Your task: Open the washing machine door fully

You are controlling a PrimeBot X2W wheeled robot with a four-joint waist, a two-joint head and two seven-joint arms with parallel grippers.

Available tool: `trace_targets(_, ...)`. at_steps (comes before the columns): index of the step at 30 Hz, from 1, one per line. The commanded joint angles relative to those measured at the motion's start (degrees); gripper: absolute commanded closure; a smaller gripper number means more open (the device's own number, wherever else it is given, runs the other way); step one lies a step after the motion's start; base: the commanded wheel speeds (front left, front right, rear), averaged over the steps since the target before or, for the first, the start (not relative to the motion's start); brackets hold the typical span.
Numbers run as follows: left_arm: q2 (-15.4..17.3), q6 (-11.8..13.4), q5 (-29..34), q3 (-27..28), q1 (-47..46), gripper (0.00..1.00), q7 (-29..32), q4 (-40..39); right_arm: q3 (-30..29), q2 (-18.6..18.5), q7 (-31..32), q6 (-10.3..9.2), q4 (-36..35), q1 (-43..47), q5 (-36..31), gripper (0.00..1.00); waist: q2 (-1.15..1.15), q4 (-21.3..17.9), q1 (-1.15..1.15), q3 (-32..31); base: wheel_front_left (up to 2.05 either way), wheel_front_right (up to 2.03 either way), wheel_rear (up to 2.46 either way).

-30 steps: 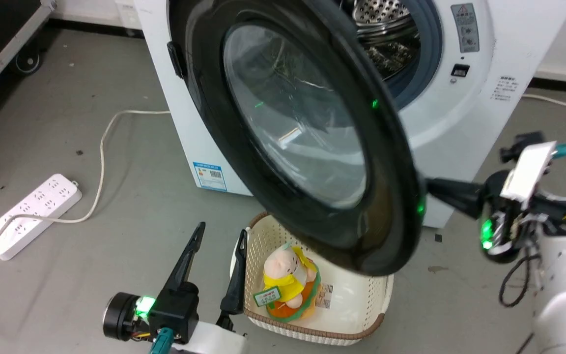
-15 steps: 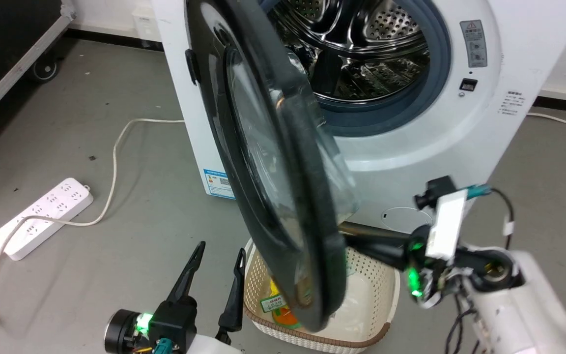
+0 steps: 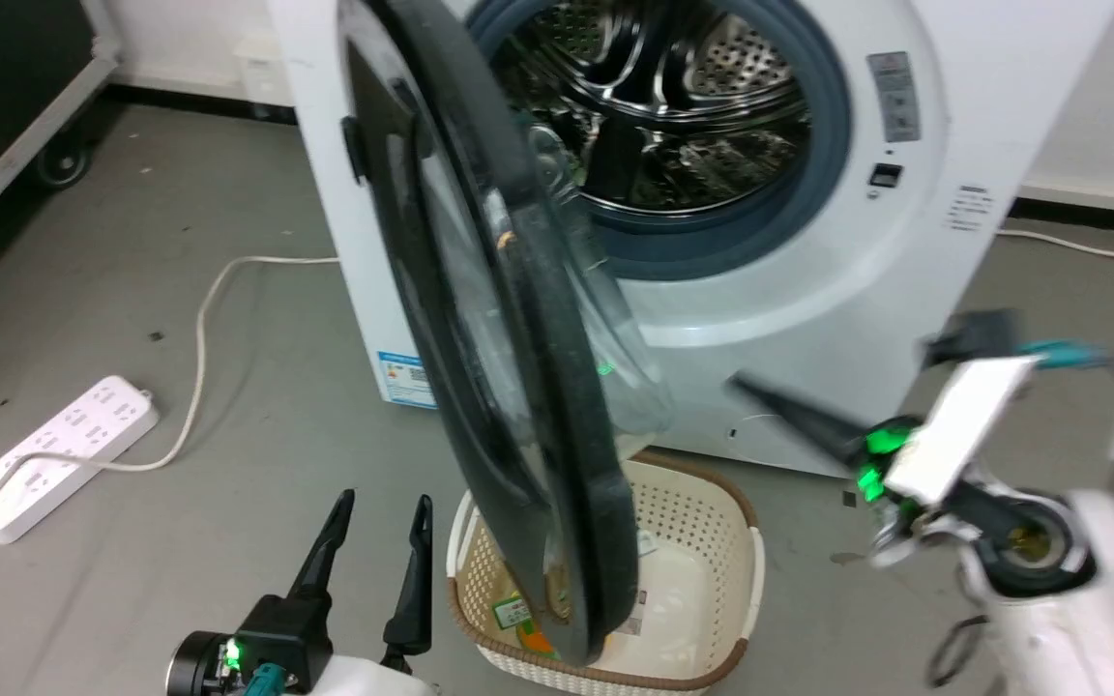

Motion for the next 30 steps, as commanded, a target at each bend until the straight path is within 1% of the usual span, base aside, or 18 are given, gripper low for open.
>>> trace_targets(1,0.06,-0.52,-0.29,0.54,0.31,0.00,-0.29,0.19,-1.14,-1.82,-4.34,0.09,-3.52,1.61,-3.58,1.00,0.00,-1.21,0.00,-0.10,0.00,0.00,0.00)
trace_targets(3,0.04,-0.76,-0.37,1.05,0.16,0.00,-0.29,0.23,-1.20,-4.23,-10.40,0.09,-8.49,2.80,-9.43,1.00,0.00,-2.08,0.00,-0.08,0.00,0.00,0.00)
trace_targets(5,0.02,-1.06,-0.55,1.50,0.05,0.00,-0.29,0.28,-0.83,-6.87,-18.14,0.09,-12.98,4.42,-16.17,1.00,0.00,-2.97,0.00,-0.06,0.00,0.00,0.00)
trace_targets(7,0.01,-1.33,-0.74,2.13,0.09,0.00,-0.29,0.41,0.96,-10.74,-26.16,0.09,-16.40,6.17,-25.01,1.00,0.00,-3.97,0.00,-0.06,0.00,0.00,0.00)
trace_targets(9,0.00,-1.64,-1.06,2.92,0.29,0.00,-0.29,0.79,3.03,-14.65,-34.32,0.09,-17.72,8.33,-35.39,1.00,0.00,-5.00,0.00,-0.16,0.00,0.00,0.00)
trace_targets(11,0.03,-2.15,-1.08,3.33,0.47,0.00,-0.29,1.42,3.42,-16.60,-41.03,0.09,-17.53,10.69,-44.16,1.00,0.00,-5.88,0.00,-0.36,0.00,0.00,0.00)
trace_targets(12,0.03,-2.26,-1.03,3.63,0.53,0.00,-0.29,1.57,2.83,-16.95,-43.82,0.09,-17.20,11.99,-48.50,1.00,0.00,-6.36,0.00,-0.55,0.00,0.00,0.00)
trace_targets(14,0.03,-2.52,-0.92,4.01,0.79,0.00,-0.29,1.83,0.33,-16.77,-48.54,0.09,-16.54,14.83,-57.49,1.00,0.00,-7.09,0.00,-0.82,0.00,0.00,0.00)
trace_targets(17,0.02,-2.84,-0.89,4.58,1.14,0.00,-0.29,2.15,-3.25,-14.06,-53.37,0.09,-16.66,19.62,-67.28,1.00,0.00,-7.98,0.00,-0.85,0.00,0.00,0.00)
trace_targets(19,0.02,-2.94,-0.74,4.99,1.32,0.00,-0.29,2.06,-4.85,-11.65,-55.38,0.09,-17.52,23.13,-71.64,1.00,0.00,-8.65,0.00,-0.72,0.00,0.00,0.00)
trace_targets(23,0.06,-3.33,-0.25,5.20,1.72,0.00,-0.29,2.02,-6.38,-6.73,-57.96,0.09,-18.15,29.40,-77.36,1.00,0.00,-9.62,0.00,-0.31,0.00,0.00,0.00)
trace_targets(24,0.08,-3.53,-0.21,5.10,1.81,0.00,-0.29,2.28,-6.80,-5.55,-58.31,0.09,-17.93,30.55,-78.61,0.86,0.00,-9.82,0.00,-0.23,0.00,0.00,0.00)
trace_targets(25,0.15,-3.72,-0.13,4.99,1.87,0.00,-0.29,2.59,-7.33,-4.34,-58.57,0.09,-17.71,31.52,-79.90,0.54,0.00,-10.01,0.00,-0.19,0.00,0.00,0.00)
trace_targets(26,0.16,-3.90,-0.13,4.91,1.92,0.00,-0.29,2.83,-7.64,-3.19,-58.73,0.09,-17.20,32.36,-80.77,0.00,0.00,-10.14,0.00,-0.16,0.00,0.00,0.00)
trace_targets(27,0.16,-3.90,-0.13,4.91,1.92,0.00,-0.29,2.83,-7.64,-3.19,-58.73,0.09,-17.20,32.36,-80.77,0.00,0.00,-10.14,0.00,-0.16,0.00,0.00,0.00)
trace_targets(28,0.20,-4.17,-0.11,4.80,2.05,0.00,-0.29,3.25,-7.85,-1.43,-58.85,0.09,-16.49,33.71,-82.90,0.00,0.00,-10.36,0.00,-0.24,0.00,0.00,0.00)
trace_targets(30,0.20,-4.31,-0.07,4.83,2.24,0.00,-0.29,3.43,-7.92,0.05,-58.88,0.09,-17.18,34.45,-83.92,0.00,0.00,-10.55,0.00,-0.38,0.00,0.00,0.00)
